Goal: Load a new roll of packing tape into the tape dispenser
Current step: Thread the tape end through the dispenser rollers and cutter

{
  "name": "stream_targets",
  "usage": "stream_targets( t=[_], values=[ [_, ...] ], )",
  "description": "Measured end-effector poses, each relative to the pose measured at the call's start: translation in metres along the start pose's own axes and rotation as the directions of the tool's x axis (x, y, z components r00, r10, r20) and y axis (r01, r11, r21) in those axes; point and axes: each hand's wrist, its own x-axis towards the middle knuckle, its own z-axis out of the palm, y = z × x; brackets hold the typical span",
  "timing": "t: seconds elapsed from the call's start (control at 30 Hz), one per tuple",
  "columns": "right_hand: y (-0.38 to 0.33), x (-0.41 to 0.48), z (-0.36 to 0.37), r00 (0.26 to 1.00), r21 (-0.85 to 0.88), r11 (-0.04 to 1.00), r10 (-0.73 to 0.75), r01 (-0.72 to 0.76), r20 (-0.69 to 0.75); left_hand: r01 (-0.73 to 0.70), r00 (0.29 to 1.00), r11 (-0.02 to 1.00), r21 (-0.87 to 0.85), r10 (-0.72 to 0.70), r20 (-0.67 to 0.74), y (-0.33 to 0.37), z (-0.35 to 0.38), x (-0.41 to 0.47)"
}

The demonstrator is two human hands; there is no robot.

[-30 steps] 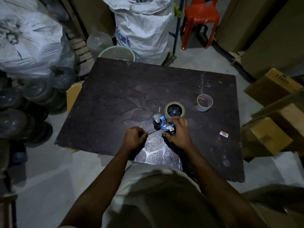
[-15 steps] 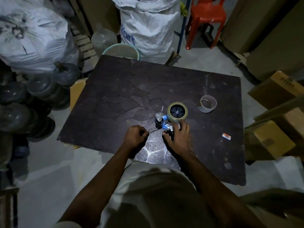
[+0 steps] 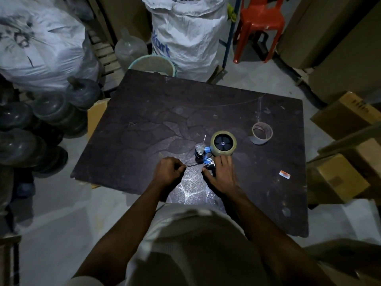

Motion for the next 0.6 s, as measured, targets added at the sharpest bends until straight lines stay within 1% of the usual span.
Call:
stream_targets(
  t=[0.13,0.37,0.53,0.6],
  values=[
    [0.001,0.005,-0.001,1.0,-0.035,0.999,0.004,-0.004,-0.011,0.002,1.0,1.0,-0.013,-0.002,0.014,0.004,-0.003,0.001],
    [0.003,0.01,0.0,0.999,-0.042,0.999,0.018,-0.02,-0.026,0.01,1.0,0.999,-0.033,-0.009,0.021,0.009,-0.005,0.004],
    [0.003,0.015,0.0,0.998,-0.152,0.987,0.055,-0.056,-0.007,0.022,0.999,0.999,-0.031,-0.021,0.03,0.009,-0.005,0.004],
    [0.003,0.017,0.001,0.998,-0.147,0.987,0.059,-0.057,0.005,0.012,0.999,0.999,-0.03,-0.011,0.037,0.009,-0.005,0.004]
  ],
)
